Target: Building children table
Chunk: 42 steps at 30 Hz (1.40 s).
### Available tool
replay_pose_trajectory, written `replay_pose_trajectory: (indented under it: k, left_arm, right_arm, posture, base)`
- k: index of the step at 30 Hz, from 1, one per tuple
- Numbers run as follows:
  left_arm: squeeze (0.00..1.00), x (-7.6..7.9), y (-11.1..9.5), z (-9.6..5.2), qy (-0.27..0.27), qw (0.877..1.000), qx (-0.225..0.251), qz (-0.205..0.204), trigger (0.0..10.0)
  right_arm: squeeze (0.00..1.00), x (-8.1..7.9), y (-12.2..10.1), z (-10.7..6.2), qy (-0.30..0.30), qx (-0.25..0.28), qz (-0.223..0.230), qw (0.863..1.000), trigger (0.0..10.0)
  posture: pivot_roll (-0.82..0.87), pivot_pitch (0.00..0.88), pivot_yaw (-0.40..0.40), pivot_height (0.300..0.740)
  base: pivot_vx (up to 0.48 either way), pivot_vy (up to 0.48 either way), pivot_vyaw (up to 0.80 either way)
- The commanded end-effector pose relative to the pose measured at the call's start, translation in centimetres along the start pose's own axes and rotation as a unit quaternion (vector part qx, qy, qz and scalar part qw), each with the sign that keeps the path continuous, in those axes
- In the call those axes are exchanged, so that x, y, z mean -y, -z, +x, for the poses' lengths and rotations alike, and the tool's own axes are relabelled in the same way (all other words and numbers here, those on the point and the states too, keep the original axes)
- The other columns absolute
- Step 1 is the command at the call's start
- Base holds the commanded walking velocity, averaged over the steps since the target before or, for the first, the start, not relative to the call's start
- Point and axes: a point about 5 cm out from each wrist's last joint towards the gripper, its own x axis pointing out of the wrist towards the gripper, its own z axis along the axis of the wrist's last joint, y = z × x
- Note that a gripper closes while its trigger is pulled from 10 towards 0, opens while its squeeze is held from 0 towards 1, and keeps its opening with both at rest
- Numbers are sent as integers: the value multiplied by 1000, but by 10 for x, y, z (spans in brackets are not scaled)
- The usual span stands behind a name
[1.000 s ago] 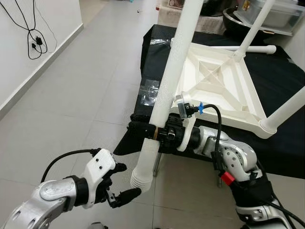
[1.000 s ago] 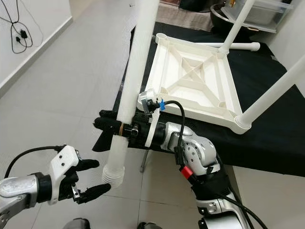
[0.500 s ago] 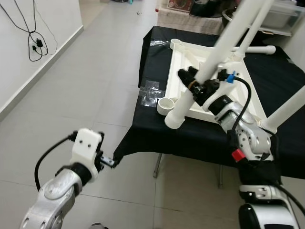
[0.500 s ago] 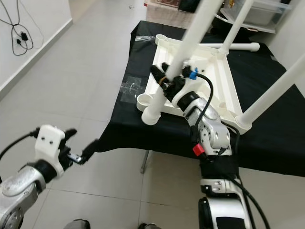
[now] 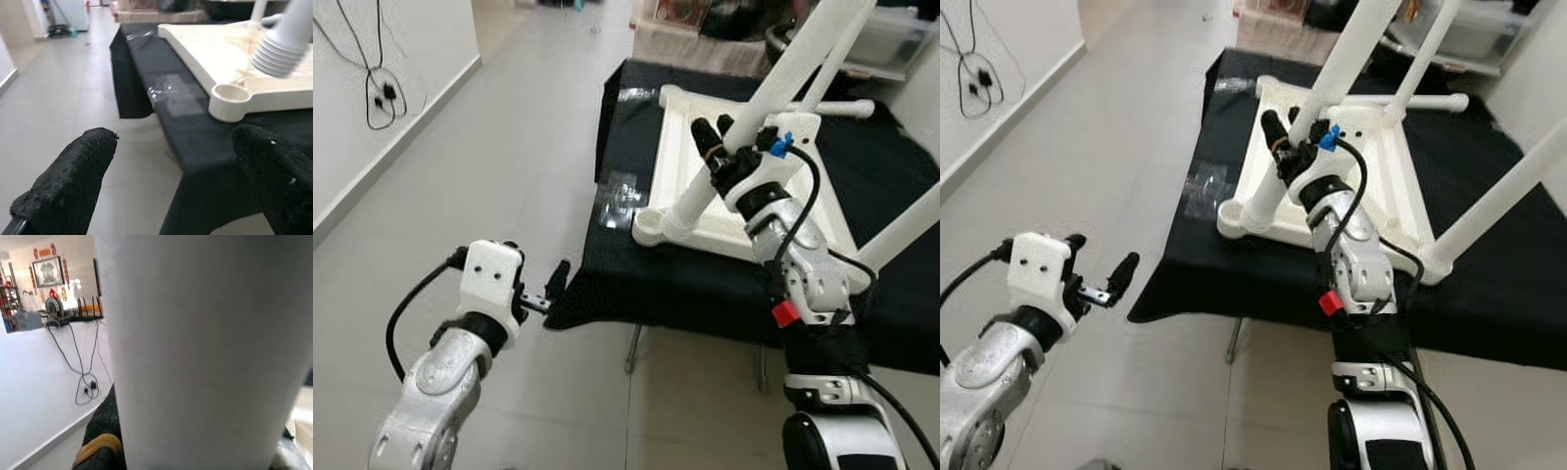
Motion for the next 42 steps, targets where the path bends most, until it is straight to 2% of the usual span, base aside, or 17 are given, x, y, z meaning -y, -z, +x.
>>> replay_pose_trajectory:
  k: [1, 9, 27, 31, 42]
  left_arm:
    - [0, 4, 1, 0, 5, 1000, 0, -1, 10000]
    - [0, 10, 2, 1, 10, 1000, -5, -5, 10000]
    - [0, 11, 5, 1, 2, 1000, -11, -18, 10000]
    - [0, 8, -2, 4, -8, 1000, 8, -5, 10000]
    - [0, 6, -2, 4, -2, 1000, 8, 10, 10000]
  right_arm:
    - [0, 4, -4, 1, 14, 14, 7, 1000, 10000]
    - [0, 1, -6, 4, 24, 19, 16, 999, 10000]
    - [0, -1, -9, 9, 27, 29, 20, 999, 10000]
    - [0, -3, -9, 9, 28, 31, 19, 999, 10000]
    - [0, -7, -5, 7, 23, 26, 18, 999, 10000]
  posture:
    - [143, 101, -128, 740]
    - [142, 115, -130, 740]
    - [137, 122, -133, 740]
    - [139, 123, -134, 740]
    - [138, 122, -134, 740]
  base:
    - [285, 0, 0]
    - [293, 0, 0]
    - [0, 0, 0]
    - [0, 0, 0]
    - [22, 0, 0]
